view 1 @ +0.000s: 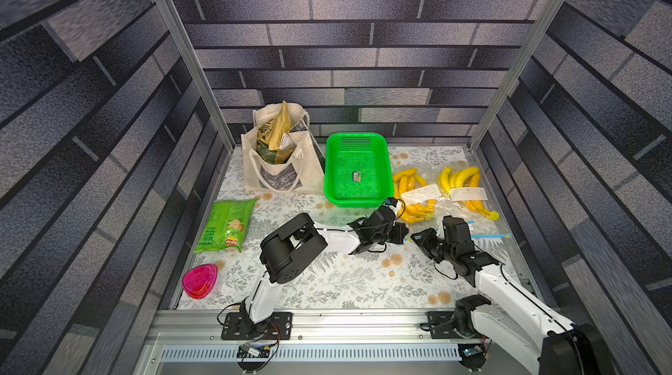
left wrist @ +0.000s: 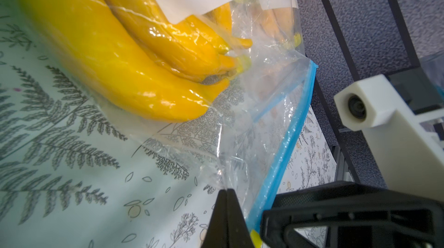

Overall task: Open the zip-top bag and take out the banana
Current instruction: Zip the zipper on the zipper food storage bag.

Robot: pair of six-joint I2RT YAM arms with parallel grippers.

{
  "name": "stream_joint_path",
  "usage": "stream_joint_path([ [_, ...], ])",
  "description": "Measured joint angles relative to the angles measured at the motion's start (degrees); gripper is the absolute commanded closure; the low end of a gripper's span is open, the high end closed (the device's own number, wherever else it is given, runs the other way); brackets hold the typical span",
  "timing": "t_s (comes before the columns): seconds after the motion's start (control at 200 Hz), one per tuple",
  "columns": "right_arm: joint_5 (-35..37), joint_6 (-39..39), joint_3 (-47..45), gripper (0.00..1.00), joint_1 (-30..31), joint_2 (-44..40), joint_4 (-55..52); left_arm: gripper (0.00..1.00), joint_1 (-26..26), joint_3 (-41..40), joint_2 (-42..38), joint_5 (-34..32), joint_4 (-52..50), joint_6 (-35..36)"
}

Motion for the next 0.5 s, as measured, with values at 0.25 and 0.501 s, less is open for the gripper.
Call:
stream_joint_path([
  [0.25,0.9,2.8,-0.7,0.75,1.6,1.6,3.5,1.0,0.0,0.3,0.0,0.0,-0.2,0.0],
  [0.501,1.9,5.0,-0.7,0.81,3.1,3.5,6.5,1.0,0.0,0.3,0.0,0.0,-0.2,0.0],
])
